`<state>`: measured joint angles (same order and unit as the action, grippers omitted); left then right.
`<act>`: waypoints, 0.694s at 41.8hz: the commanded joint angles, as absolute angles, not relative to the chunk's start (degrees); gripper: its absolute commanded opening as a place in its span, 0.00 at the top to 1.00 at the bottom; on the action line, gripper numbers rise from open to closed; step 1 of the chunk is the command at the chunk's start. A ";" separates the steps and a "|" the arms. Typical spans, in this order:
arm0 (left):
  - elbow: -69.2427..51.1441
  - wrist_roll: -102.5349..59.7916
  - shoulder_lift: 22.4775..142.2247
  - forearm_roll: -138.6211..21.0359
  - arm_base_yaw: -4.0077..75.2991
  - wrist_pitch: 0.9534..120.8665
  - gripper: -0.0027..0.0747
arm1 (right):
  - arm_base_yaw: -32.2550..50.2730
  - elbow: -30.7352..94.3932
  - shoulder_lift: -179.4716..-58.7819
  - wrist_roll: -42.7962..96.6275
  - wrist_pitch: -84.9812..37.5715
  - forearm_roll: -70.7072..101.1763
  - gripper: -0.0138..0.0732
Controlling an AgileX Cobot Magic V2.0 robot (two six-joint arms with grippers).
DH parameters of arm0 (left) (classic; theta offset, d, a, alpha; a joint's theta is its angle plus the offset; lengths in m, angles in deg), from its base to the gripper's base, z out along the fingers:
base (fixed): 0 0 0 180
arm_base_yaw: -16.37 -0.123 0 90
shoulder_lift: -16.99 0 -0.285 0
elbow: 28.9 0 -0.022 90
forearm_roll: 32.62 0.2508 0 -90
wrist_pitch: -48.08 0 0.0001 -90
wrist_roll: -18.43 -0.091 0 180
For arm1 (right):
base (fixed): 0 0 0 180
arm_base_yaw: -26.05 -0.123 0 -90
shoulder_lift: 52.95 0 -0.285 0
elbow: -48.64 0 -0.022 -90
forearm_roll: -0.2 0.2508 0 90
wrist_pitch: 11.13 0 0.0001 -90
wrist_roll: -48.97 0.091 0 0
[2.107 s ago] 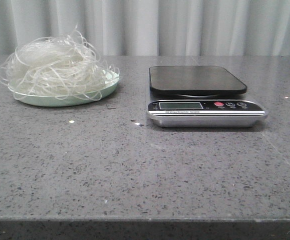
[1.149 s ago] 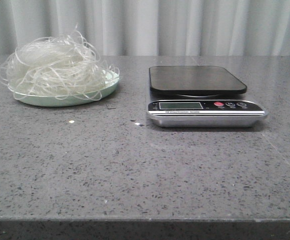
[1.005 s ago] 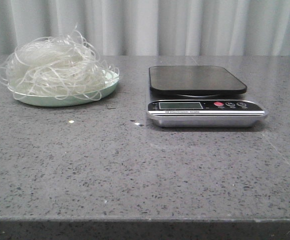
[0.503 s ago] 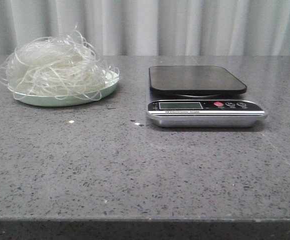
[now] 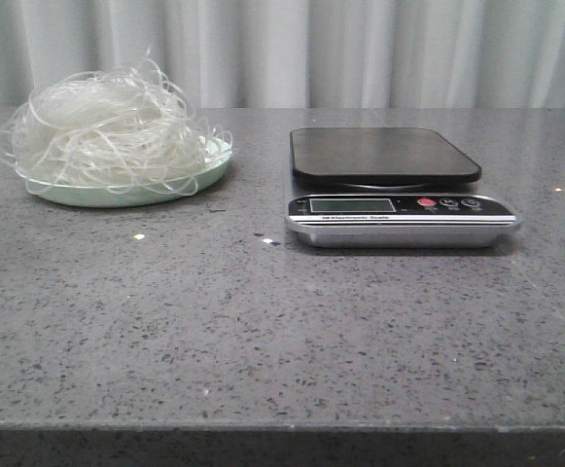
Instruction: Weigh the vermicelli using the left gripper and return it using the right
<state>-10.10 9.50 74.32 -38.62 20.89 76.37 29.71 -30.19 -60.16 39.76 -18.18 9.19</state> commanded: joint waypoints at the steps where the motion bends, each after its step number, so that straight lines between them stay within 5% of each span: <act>1: -17.40 7.41 80.90 -39.36 23.58 81.23 0.44 | 29.58 -29.72 -59.20 39.64 -14.00 8.87 0.67; 14: -34.13 -9.11 99.62 -42.83 30.27 103.97 0.27 | 29.58 -29.72 -59.20 39.64 -14.00 8.87 0.67; 29: -35.98 -17.88 109.81 -43.73 33.94 104.00 0.27 | 29.58 -29.72 -59.20 39.64 -14.00 8.87 0.67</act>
<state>-34.06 -17.40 109.80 -42.59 33.42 106.83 29.71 -30.19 -60.16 39.76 -18.18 9.19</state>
